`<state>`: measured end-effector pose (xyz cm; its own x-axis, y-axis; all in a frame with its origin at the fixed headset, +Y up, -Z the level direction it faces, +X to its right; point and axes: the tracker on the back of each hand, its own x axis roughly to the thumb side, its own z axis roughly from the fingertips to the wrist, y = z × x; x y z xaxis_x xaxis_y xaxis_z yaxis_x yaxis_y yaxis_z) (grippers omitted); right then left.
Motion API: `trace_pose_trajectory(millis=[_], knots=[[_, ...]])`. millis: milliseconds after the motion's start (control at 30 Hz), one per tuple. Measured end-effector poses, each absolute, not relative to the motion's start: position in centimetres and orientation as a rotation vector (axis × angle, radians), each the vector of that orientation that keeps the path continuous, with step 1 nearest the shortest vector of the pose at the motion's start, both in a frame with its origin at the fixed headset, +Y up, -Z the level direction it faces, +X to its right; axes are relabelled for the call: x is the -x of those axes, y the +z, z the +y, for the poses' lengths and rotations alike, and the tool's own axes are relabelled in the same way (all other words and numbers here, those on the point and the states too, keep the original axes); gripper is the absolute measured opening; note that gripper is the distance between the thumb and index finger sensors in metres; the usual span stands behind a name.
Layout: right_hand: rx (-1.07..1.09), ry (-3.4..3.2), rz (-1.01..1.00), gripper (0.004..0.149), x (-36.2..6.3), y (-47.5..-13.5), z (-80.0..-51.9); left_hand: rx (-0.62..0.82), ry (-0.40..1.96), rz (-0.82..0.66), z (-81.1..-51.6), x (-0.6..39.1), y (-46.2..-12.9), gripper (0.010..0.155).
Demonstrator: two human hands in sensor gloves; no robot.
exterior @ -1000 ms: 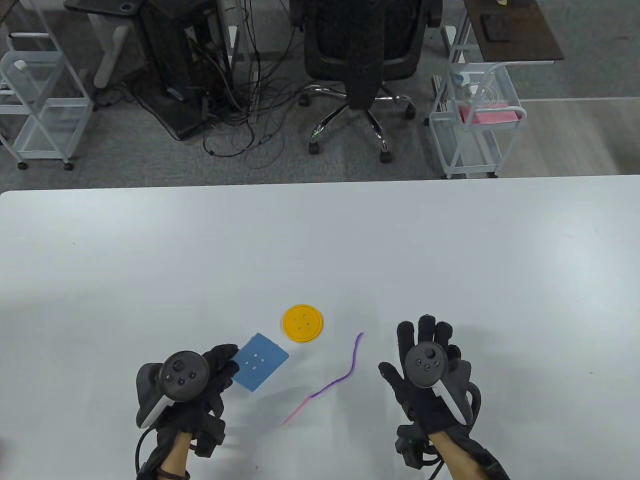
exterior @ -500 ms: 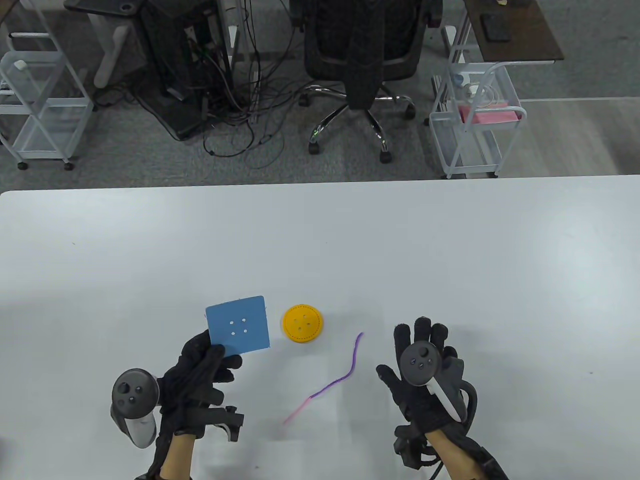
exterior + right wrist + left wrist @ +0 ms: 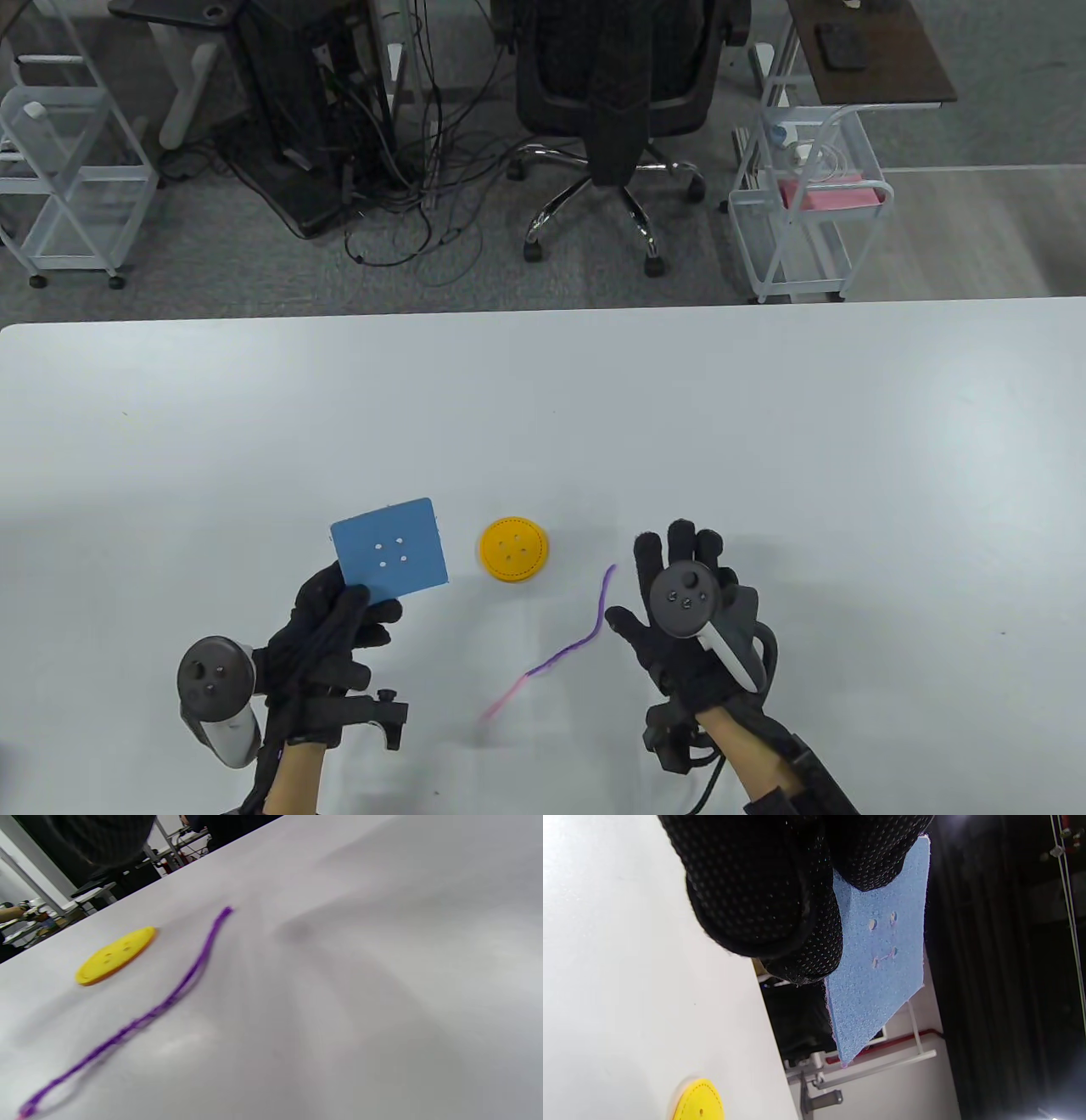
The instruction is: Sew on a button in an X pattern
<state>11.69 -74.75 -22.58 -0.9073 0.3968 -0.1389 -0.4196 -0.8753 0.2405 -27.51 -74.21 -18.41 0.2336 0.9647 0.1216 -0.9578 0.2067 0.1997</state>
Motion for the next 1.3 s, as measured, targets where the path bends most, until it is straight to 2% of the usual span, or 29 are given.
trace_pose_trajectory(millis=[167,333,500,800,1033,1300], knots=[[0.045,2.686,0.402,0.087,-7.8,-25.7,-72.6,-0.261,1.35,0.059,-74.3,27.6,-18.2,0.04],[0.087,2.622,0.516,0.09,-4.5,-28.9,-71.3,-0.268,1.372,0.077,-74.4,27.9,-18.0,0.039],[0.185,2.597,0.672,0.093,-2.5,-31.0,-73.1,-0.265,1.367,0.091,-74.4,28.0,-18.0,0.04],[0.269,2.629,0.743,0.093,-1.3,-31.3,-77.2,-0.252,1.364,0.099,-74.5,27.9,-18.1,0.04],[0.35,2.656,0.801,0.092,-1.2,-31.6,-78.7,-0.246,1.355,0.095,-74.5,27.8,-18.1,0.04],[0.336,2.69,0.787,0.088,-0.8,-31.4,-78.8,-0.245,1.347,0.094,-74.6,27.7,-18.1,0.04]])
